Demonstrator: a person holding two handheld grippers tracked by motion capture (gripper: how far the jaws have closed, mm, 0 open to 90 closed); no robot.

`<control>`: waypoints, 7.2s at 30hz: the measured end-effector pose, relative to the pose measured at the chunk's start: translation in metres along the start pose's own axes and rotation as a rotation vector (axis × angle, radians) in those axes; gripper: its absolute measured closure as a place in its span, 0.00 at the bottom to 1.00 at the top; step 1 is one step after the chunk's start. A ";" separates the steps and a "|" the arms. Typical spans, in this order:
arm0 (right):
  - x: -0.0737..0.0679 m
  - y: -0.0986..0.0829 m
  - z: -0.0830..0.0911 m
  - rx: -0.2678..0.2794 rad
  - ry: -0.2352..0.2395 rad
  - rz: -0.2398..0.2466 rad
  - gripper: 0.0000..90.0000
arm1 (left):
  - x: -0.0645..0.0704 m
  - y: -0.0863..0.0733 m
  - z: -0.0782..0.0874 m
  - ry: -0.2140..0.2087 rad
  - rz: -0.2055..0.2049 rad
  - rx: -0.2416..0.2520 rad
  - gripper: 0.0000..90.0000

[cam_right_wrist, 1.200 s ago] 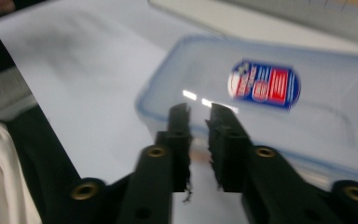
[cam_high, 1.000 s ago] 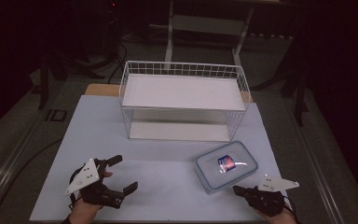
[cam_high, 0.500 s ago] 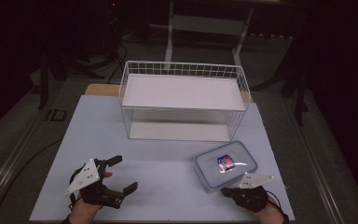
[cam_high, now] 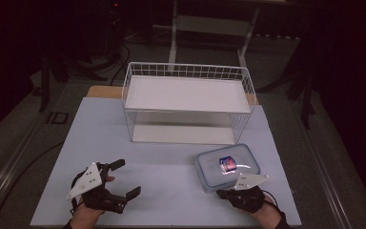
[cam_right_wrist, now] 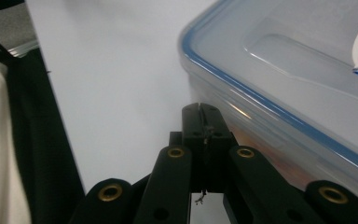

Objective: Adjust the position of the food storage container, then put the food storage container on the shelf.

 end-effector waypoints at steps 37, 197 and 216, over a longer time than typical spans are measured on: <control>0.115 -0.041 0.061 0.075 -0.331 -0.282 1.00 | -0.003 -0.003 -0.003 0.034 0.013 -0.037 0.00; 0.040 0.040 0.017 0.163 0.011 -0.397 0.18 | -0.071 -0.017 -0.098 -0.350 0.799 -0.560 0.57; 0.049 0.029 -0.015 0.118 0.306 -0.606 0.50 | -0.054 -0.013 -0.084 -0.333 0.697 -0.525 0.63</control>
Point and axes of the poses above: each handheld gripper's, and its own axes: z roughly backward along the jaws, y roughly out of its top, x roughly to its right, the point moved 2 cm from there along -z, roughly forward along the jaws, and after that the axes turned 7 degrees about -x, right-handed, at the moved point
